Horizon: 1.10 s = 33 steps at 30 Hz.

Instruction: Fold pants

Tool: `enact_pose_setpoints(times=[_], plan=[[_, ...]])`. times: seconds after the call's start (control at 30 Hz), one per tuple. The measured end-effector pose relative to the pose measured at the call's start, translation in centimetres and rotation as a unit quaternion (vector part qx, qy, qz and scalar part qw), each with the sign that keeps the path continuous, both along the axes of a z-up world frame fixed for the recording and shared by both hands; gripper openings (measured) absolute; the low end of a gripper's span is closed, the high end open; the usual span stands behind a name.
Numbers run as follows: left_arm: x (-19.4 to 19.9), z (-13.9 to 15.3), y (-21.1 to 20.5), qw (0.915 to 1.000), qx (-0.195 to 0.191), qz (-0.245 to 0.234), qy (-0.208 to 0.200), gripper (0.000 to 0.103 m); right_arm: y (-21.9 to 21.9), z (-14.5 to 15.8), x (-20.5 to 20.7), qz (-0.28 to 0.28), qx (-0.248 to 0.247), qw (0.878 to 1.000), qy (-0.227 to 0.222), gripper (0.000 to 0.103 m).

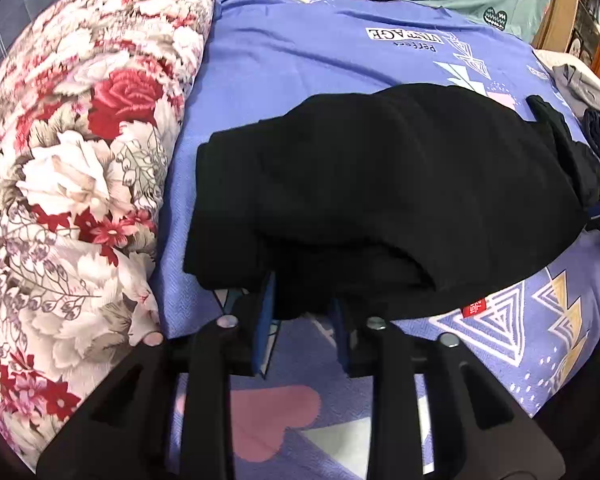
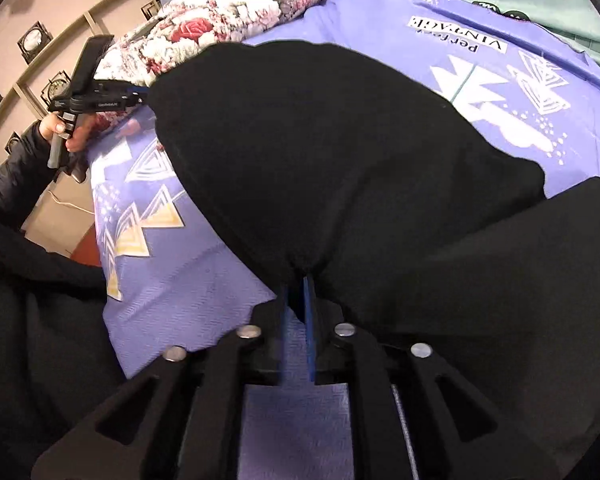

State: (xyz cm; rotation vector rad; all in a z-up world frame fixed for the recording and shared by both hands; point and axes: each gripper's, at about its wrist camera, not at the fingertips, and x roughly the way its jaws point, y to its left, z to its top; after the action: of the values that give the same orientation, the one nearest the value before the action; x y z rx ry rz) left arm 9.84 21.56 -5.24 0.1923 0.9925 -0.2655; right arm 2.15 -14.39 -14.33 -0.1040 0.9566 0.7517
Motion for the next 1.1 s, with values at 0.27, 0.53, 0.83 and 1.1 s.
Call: enact_pose_setpoints(times=[0.27, 0.53, 0.83, 1.1], plan=[[-2.9, 4.2, 0.2, 0.9995, 0.001, -0.002, -0.032, 0.093, -5.7, 5.8, 1.1, -0.1, -0.021, 0.99, -0.095, 0.062], [1.8, 6.3, -3.3, 0.9924, -0.093, 0.062, -0.052, 0.1, -12.2, 6.0, 13.3, -0.387, -0.087, 0.917, -0.045, 0.084], [7.2, -2.3, -5.9, 0.9923, -0.04, 0.089, 0.077, 0.1, -12.4, 1.4, 20.3, -0.412, -0.229, 0.882, 0.012, 0.079], [6.5, -2.1, -6.1, 0.9935, -0.044, 0.082, 0.065, 0.1, -17.1, 4.5, 15.1, -0.437, -0.093, 0.895, 0.001, 0.007]])
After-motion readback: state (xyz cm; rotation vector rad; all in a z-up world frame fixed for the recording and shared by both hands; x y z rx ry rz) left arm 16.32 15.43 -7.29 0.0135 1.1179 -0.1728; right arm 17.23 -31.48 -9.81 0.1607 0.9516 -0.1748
